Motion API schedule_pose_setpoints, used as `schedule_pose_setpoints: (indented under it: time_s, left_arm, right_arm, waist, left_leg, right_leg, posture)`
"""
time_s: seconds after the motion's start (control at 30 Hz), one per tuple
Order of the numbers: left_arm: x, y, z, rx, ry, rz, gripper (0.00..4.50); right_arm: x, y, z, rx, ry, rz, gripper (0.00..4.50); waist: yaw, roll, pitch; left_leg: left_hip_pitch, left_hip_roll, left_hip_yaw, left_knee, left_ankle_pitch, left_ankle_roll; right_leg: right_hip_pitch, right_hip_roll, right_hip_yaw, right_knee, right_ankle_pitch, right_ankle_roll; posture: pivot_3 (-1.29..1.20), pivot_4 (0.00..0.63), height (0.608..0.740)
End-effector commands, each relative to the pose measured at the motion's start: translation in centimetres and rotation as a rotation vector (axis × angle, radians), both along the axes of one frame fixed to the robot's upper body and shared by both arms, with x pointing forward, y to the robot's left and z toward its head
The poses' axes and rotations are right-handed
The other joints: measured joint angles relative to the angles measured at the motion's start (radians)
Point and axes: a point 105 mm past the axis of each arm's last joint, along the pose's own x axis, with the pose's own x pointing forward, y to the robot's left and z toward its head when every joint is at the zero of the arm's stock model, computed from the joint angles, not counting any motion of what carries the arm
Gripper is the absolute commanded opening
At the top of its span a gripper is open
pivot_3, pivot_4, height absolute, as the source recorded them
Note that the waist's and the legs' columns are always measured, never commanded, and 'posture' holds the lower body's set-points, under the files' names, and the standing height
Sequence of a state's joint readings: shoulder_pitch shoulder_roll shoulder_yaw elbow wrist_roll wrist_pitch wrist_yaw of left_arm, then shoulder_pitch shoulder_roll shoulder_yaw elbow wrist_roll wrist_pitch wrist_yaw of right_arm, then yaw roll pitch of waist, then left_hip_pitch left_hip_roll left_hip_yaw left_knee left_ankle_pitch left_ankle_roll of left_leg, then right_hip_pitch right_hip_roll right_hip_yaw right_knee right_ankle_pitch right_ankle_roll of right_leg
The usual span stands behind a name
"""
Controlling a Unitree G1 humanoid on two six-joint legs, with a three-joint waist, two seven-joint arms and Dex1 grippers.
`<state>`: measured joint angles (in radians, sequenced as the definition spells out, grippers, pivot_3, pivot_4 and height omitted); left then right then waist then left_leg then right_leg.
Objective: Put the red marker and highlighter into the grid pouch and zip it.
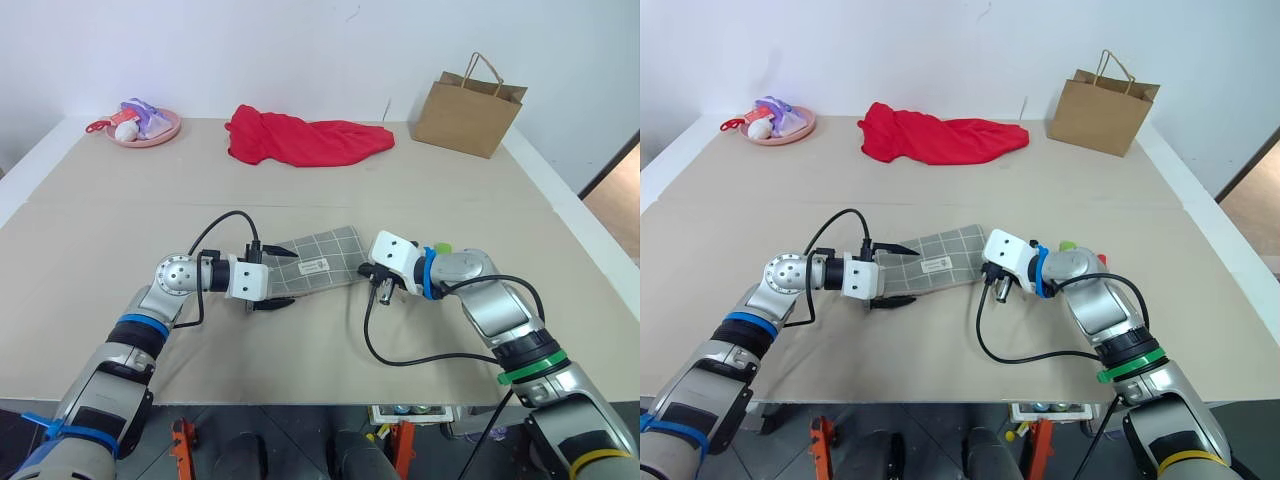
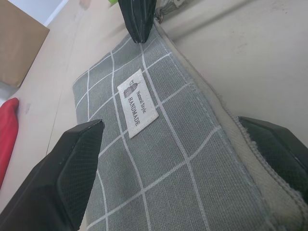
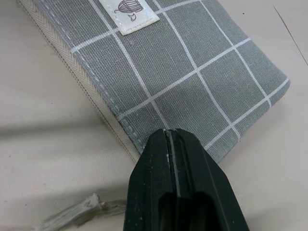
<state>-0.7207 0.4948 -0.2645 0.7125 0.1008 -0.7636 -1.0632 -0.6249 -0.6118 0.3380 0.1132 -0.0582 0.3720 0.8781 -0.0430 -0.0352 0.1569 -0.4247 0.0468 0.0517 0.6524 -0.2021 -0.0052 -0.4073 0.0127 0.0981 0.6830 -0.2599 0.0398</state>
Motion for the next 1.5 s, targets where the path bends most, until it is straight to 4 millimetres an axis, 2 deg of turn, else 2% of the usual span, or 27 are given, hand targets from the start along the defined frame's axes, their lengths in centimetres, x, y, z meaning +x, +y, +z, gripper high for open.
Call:
schedule_pose_setpoints:
  time_s: [0.03, 0.1, 0.13, 0.17, 0.27, 0.33, 0.43, 0.6, 0.67, 0.7, 0.73, 0.8, 0.87, 1.0, 1.13, 1.23, 1.5]
  left_arm:
    - [-0.2, -0.2, 0.0, 0.03, -0.003, -0.017, 4.5]
    - [-0.3, -0.1, -0.2, 0.036, 0.003, -0.015, 4.0]
    - [-0.3, 0.0, -0.3, 0.044, 0.004, -0.014, 3.55]
    - [-0.3, 0.0, -0.4, 0.048, 0.005, -0.013, 3.42]
    - [-0.2, -0.1, -0.2, 0.044, 0.001, -0.01, 2.23]
    - [-0.2, -0.1, 0.0, 0.045, -0.002, -0.012, 1.04]
    - [-0.4, -0.7, 0.4, 0.04, -0.009, -0.029, 0.02]
    - [-0.9, -1.5, 1.1, 0.027, -0.005, -0.054, 0.02]
    - [-0.9, -1.5, 1.1, 0.028, 0.008, -0.042, 0.02]
    - [-0.8, -1.5, 1.2, 0.02, 0.017, -0.032, 0.02]
    - [-0.8, -1.5, 1.3, 0.006, 0.034, -0.019, 0.0]
    - [-0.7, -1.4, 1.3, -0.017, 0.07, 0.008, 0.0]
    - [-0.5, -1.3, 1.5, -0.059, 0.11, 0.048, 0.0]
    - [0.1, -1.6, 2.8, -0.256, 0.237, 0.16, 0.0]
    - [0.2, -2.0, 4.0, -0.421, 0.372, 0.231, 0.0]
    - [0.0, -2.3, 4.8, -0.496, 0.442, 0.251, 0.0]
    - [-0.1, -2.3, 5.2, -0.526, 0.489, 0.273, 0.0]
  right_arm:
    - [0.0, 0.0, -0.2, -0.002, 0.014, 0.005, 0.03]
    - [0.0, 0.0, -0.2, -0.002, 0.014, 0.004, 0.0]
    - [0.0, 0.0, -0.2, -0.002, 0.014, 0.004, 0.0]
    - [0.0, 0.0, -0.2, -0.001, 0.014, 0.003, 0.0]
    - [0.0, -0.1, -0.3, -0.002, 0.016, 0.002, 0.0]
    - [0.0, -0.1, -0.3, -0.003, 0.016, 0.001, 0.0]
    - [-0.1, -0.1, -0.4, -0.004, 0.02, 0.002, 0.0]
    - [-0.1, -0.2, -0.4, -0.002, 0.019, -0.001, 0.0]
    - [0.8, -0.3, 0.4, 0.041, -0.026, -0.05, 0.0]
    - [1.6, -0.4, 1.4, 0.115, -0.043, -0.102, 0.0]
    - [2.1, -0.3, 2.5, 0.211, -0.043, -0.138, 0.69]
    - [2.5, -0.6, 4.1, 0.32, -0.041, -0.176, 1.36]
    - [2.1, -0.6, 5.6, 0.41, -0.022, -0.168, 2.4]
    - [1.1, -1.4, 8.8, 0.576, -0.01, -0.146, 4.31]
    - [0.3, -3.1, 11.6, 0.633, -0.05, -0.16, 4.31]
    - [0.2, -3.3, 11.6, 0.61, -0.053, -0.191, 4.31]
    - [0.9, -2.5, 5.6, 0.408, -0.004, -0.277, 4.31]
  waist:
    - [0.0, 0.0, 0.0]
    - [0.0, 0.0, 0.0]
    - [0.0, 0.0, 0.0]
    - [0.0, 0.0, 0.0]
    - [0.0, 0.0, 0.0]
    - [0.0, 0.0, 0.0]
    - [0.0, 0.0, 0.0]
    - [0.0, 0.0, 0.0]
    - [-0.001, 0.0, 0.0]
    - [-0.001, 0.0, 0.0]
    - [-0.001, 0.0, 0.0]
    - [-0.001, 0.001, 0.001]
    - [-0.001, 0.001, 0.001]
    - [-0.001, 0.002, 0.001]
    - [-0.001, 0.002, 0.001]
    - [-0.001, 0.002, 0.001]
    - [-0.004, 0.002, 0.001]
  left_leg:
    - [0.0, 0.0, 0.0, 0.0, 0.0, 0.0]
    - [0.0, 0.0, 0.0, 0.0, 0.0, 0.0]
    - [0.0, 0.0, 0.0, 0.0, 0.0, 0.0]
    - [0.0, 0.0, 0.0, 0.0, 0.0, 0.0]
    - [0.0, 0.0, 0.0, 0.0, 0.0, 0.0]
    - [0.0, 0.0, 0.0, 0.0, 0.0, 0.0]
    - [0.0, 0.0, 0.0, 0.0, 0.0, 0.0]
    - [0.0, 0.0, 0.0, -0.001, 0.0, 0.0]
    - [0.0, 0.0, 0.0, -0.001, 0.0, 0.0]
    - [0.0, 0.0, 0.0, -0.001, 0.0, 0.0]
    - [0.0, 0.0, 0.0, -0.001, 0.0, 0.0]
    - [-0.001, 0.0, 0.0, -0.001, 0.0, 0.0]
    - [-0.001, 0.0, 0.0, -0.001, 0.0, 0.0]
    - [-0.004, 0.001, -0.002, -0.001, -0.001, 0.001]
    - [-0.006, 0.0, -0.003, -0.001, -0.001, 0.001]
    - [-0.005, 0.0, -0.003, -0.001, -0.001, 0.001]
    - [-0.004, 0.0, -0.002, -0.002, -0.001, 0.001]
  right_leg:
    - [0.0, 0.0, 0.0, 0.0, 0.0, 0.0]
    - [0.0, 0.0, 0.0, 0.0, 0.0, 0.0]
    - [0.0, 0.0, 0.0, 0.0, 0.0, 0.0]
    - [0.0, 0.0, 0.0, 0.0, 0.0, 0.0]
    - [0.0, 0.0, 0.0, 0.0, 0.0, 0.0]
    - [0.0, 0.0, 0.0, 0.0, 0.0, 0.0]
    - [0.0, 0.0, 0.0, 0.0, 0.0, 0.0]
    - [0.0, 0.0, 0.0, 0.0, 0.0, 0.0]
    - [0.0, 0.0, 0.0, 0.0, 0.0, 0.0]
    - [0.0, 0.0, 0.0, 0.0, 0.0, 0.0]
    - [0.0, 0.0, 0.0, 0.0, 0.0, 0.0]
    - [-0.001, 0.0, 0.0, 0.0, 0.0, 0.0]
    - [-0.001, 0.0, 0.0, 0.0, 0.0, 0.0]
    - [-0.003, -0.001, 0.0, -0.001, -0.001, 0.001]
    - [-0.004, -0.001, -0.001, -0.001, -0.001, 0.001]
    - [-0.004, -0.001, -0.001, -0.001, -0.001, 0.001]
    - [-0.004, 0.001, 0.0, -0.001, -0.001, 0.001]
  posture:
    - [0.0, 0.15, 0.74]
    - [0.0, 0.15, 0.74]
    - [0.0, 0.15, 0.74]
    - [0.0, 0.15, 0.74]
    - [0.0, 0.15, 0.74]
    - [0.0, 0.15, 0.74]
    - [0.0, 0.15, 0.74]
    - [0.0, 0.15, 0.74]
    - [0.0, 0.15, 0.74]
    - [0.0, 0.15, 0.74]
    - [0.0, 0.15, 0.74]
    - [0.0, 0.15, 0.74]
    - [0.0, 0.15, 0.74]
    - [0.0, 0.15, 0.74]
    - [0.0, 0.15, 0.74]
    - [0.0, 0.15, 0.74]
    - [0.0, 0.15, 0.74]
